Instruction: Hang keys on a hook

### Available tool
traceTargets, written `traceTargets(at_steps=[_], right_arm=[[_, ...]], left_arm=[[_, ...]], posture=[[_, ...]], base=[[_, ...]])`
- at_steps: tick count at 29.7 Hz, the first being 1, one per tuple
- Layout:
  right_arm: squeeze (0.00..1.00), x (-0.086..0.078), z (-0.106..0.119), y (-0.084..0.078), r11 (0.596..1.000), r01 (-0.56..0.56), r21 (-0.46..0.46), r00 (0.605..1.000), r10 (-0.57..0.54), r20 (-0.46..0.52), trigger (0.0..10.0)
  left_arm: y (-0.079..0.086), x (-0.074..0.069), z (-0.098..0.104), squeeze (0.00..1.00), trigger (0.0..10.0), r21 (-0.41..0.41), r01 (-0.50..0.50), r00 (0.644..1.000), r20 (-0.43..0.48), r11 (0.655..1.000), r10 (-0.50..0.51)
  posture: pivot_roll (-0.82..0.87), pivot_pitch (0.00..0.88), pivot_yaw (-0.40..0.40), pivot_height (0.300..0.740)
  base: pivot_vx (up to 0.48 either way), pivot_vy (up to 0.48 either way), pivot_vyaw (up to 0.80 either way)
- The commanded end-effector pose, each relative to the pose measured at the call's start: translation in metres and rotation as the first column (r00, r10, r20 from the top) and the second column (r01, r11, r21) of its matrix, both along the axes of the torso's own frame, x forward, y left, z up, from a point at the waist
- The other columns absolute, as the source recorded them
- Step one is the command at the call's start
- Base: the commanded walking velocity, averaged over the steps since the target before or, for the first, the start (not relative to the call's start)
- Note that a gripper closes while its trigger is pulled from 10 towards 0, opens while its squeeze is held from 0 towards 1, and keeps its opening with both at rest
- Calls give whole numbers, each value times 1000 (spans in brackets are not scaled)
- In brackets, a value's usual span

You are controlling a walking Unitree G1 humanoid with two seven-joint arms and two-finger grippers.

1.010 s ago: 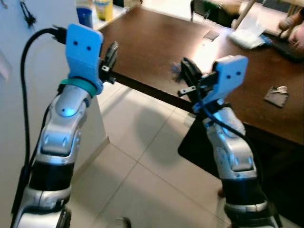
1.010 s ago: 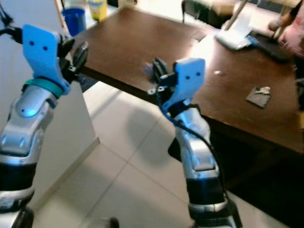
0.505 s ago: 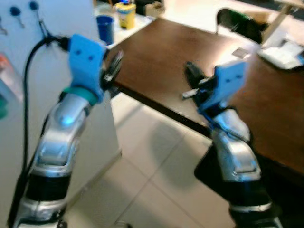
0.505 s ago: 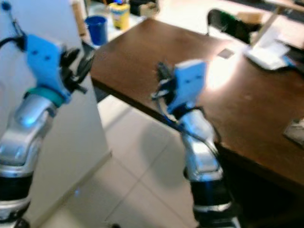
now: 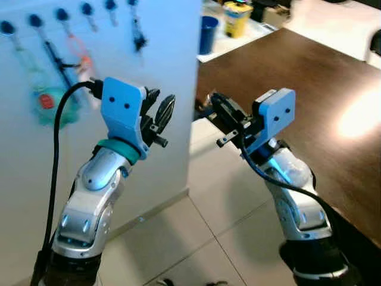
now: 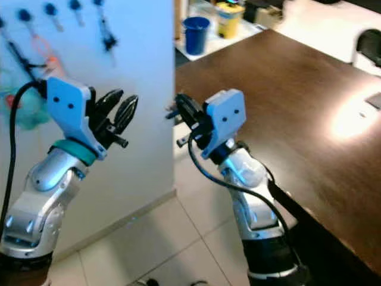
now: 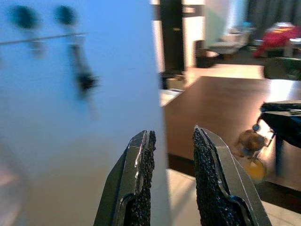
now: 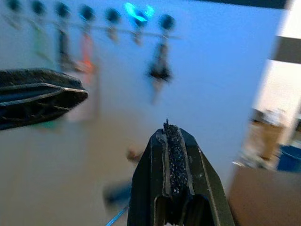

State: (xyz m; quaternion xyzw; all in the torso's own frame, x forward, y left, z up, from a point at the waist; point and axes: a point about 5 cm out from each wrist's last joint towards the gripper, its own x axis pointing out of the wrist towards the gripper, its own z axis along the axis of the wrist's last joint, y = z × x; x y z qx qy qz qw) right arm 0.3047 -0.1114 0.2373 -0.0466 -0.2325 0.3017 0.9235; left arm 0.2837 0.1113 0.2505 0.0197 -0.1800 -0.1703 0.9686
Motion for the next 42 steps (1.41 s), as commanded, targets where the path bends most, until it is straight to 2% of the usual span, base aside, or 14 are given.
traceTargets(at_steps=[1, 10, 21, 31, 36, 40, 42], right_arm=[[0, -3, -1, -3, 1000, -5, 19, 1000, 5, -12, 10000], [0, -4, 7, 0, 998, -27, 60, 1000, 26, 7, 10000], [0, -3, 2, 0, 998, -28, 55, 999, 29, -13, 10000], [0, -2, 11, 1, 997, -28, 68, 1000, 27, 16, 10000], [0, 2, 25, -5, 991, 25, 128, 998, -33, 59, 10000], [0, 3, 25, -5, 991, 27, 131, 998, -35, 59, 10000], [0, 7, 32, -25, 963, 148, 227, 983, -169, 75, 10000]], left_arm=[[0, -2, -3, 0, 10000, -12, 3, 1000, -28, 1000, -3], [0, -2, 2, 0, 10000, 21, -12, 1000, -22, 1000, 13], [-1, -1, 5, 0, 10000, 22, -26, 999, -18, 999, 26], [-9, -2, 25, 0, 10000, 14, 0, 998, 64, 1000, -1], [-13, -2, 38, 0, 10000, 9, 20, 993, 116, 1000, -21], [-13, -1, 38, 0, 10000, 9, 20, 993, 116, 1000, -21], [-14, 0, 43, 0, 10000, 18, 36, 990, 135, 999, -38]], posture=[[21, 17, 73, 740], [22, 0, 76, 740], [22, 0, 75, 740], [23, 0, 73, 740], [24, 0, 73, 740], [23, 0, 73, 740], [14, 0, 78, 740]], base=[[0, 0, 794], [0, 0, 794], [0, 0, 794], [0, 0, 794], [148, 0, 760], [298, 0, 375], [405, 0, 0]])
